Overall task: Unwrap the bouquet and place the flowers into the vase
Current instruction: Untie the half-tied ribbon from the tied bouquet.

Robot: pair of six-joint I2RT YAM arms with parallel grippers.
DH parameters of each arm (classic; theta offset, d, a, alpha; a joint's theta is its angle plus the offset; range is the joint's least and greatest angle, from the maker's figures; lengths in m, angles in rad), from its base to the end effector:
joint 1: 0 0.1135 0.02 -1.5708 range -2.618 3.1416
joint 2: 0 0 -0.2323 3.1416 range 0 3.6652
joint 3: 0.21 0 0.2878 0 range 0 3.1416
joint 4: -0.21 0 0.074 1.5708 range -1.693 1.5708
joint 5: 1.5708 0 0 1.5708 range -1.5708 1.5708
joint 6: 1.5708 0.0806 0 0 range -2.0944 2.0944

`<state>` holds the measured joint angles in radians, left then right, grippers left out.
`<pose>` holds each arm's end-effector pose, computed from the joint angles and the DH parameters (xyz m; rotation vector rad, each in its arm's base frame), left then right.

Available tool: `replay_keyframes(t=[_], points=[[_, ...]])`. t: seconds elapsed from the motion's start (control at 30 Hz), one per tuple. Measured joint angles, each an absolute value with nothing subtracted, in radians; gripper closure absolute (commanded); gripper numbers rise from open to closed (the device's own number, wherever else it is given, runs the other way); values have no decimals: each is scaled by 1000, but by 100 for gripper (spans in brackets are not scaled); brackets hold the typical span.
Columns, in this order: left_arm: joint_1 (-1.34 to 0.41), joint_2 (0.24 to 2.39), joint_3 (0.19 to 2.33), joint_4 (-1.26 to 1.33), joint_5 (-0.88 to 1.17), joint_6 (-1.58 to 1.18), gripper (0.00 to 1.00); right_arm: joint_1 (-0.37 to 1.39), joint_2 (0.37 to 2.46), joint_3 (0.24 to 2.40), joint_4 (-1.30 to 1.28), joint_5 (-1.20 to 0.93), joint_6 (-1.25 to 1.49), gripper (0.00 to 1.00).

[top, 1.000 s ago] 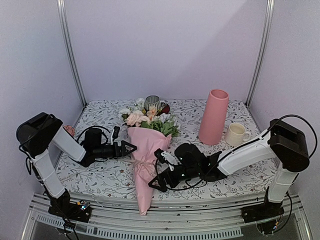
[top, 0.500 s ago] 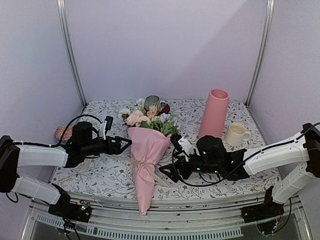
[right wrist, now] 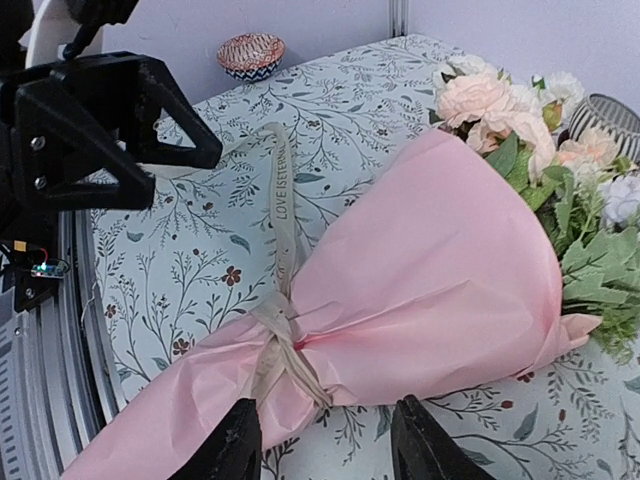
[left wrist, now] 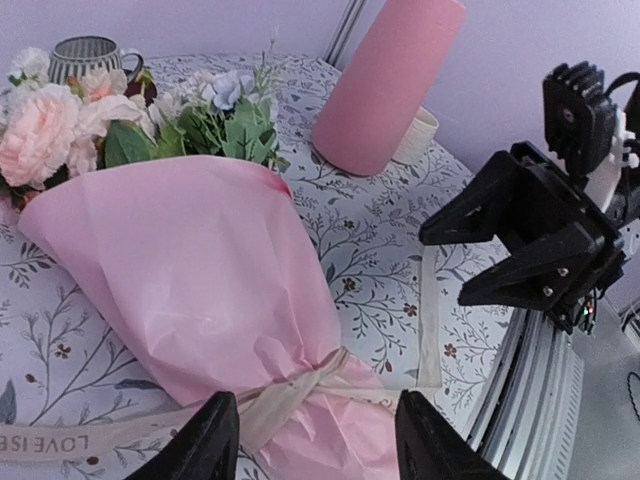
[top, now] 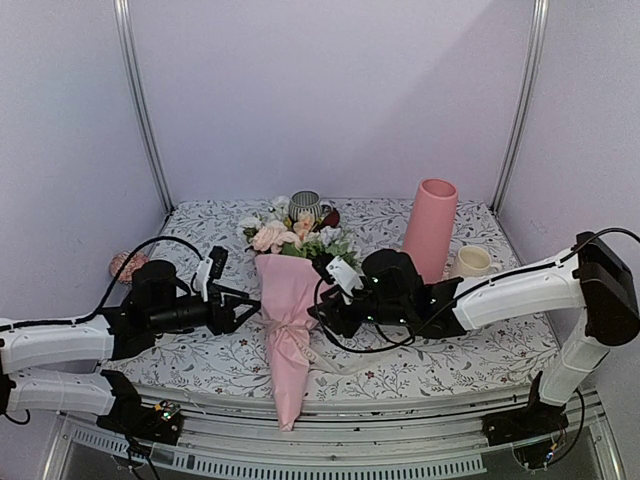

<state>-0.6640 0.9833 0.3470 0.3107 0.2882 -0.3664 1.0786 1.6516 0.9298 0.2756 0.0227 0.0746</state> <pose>0.2195 -0.2008 0.1395 0.5007 1.9397 -0.9563 0.2044 0.3773 0.1374 -0.9924 1.8391 0.6980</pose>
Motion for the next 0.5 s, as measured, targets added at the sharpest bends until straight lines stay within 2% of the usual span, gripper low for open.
replay_keyframes(t=[0.27,0.5], points=[[-743,1054,310,325,266,-353,54,1059,1842,1085,169,-36,51,61],[-812,1195,348,313,183,-325,59,1059,1887,1119,107,-56,40,65]])
